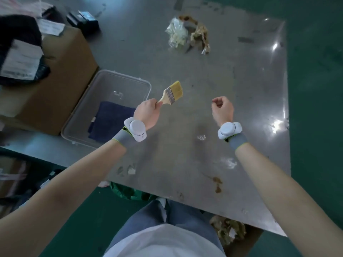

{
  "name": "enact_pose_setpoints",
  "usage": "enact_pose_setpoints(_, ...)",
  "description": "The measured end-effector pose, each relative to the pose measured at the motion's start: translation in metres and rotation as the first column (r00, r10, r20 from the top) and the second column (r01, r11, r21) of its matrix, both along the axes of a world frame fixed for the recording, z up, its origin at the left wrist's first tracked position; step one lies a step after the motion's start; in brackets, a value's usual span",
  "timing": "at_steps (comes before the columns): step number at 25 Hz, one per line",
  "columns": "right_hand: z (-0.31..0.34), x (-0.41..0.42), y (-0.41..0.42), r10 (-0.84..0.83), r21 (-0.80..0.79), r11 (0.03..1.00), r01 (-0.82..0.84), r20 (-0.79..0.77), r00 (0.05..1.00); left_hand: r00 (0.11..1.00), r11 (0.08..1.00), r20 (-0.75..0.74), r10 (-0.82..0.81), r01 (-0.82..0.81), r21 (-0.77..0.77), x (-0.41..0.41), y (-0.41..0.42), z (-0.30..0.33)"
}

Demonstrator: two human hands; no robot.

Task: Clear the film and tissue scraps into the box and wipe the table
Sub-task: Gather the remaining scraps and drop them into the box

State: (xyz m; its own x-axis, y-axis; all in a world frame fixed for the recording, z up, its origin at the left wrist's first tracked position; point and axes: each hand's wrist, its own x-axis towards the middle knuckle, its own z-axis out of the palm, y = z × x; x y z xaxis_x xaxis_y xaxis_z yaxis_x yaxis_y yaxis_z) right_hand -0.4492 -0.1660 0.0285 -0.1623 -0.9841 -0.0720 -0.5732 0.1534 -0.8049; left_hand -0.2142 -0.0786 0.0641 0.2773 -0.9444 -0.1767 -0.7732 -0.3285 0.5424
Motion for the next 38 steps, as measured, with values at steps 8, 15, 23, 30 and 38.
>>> enact_pose_setpoints(8,-0.023,0.013,-0.121,0.079,0.037,0.996,-0.080,0.017,0.997,0.990,0.987,0.015,0.142,-0.142,0.074,-0.007,-0.110,-0.017)
enact_pose_setpoints(15,-0.045,0.030,-0.239,0.196,0.016,0.980,-0.196,0.003,0.981,0.966,0.971,0.105,0.237,-0.234,-0.043,0.011,-0.223,-0.032)
enact_pose_setpoints(23,-0.062,0.060,-0.352,0.316,-0.105,0.937,-0.332,-0.145,0.938,0.900,0.916,0.173,0.400,-0.390,-0.090,0.050,-0.324,-0.040)
enact_pose_setpoints(30,-0.071,0.066,-0.416,0.399,-0.006,0.915,-0.403,-0.122,0.909,0.886,0.926,0.278,0.372,-0.375,-0.045,0.079,-0.383,-0.047)
enact_pose_setpoints(38,-0.071,0.094,-0.440,0.564,0.122,0.825,-0.552,-0.126,0.816,0.941,0.995,0.331,0.072,-0.091,0.043,0.040,-0.424,-0.055)
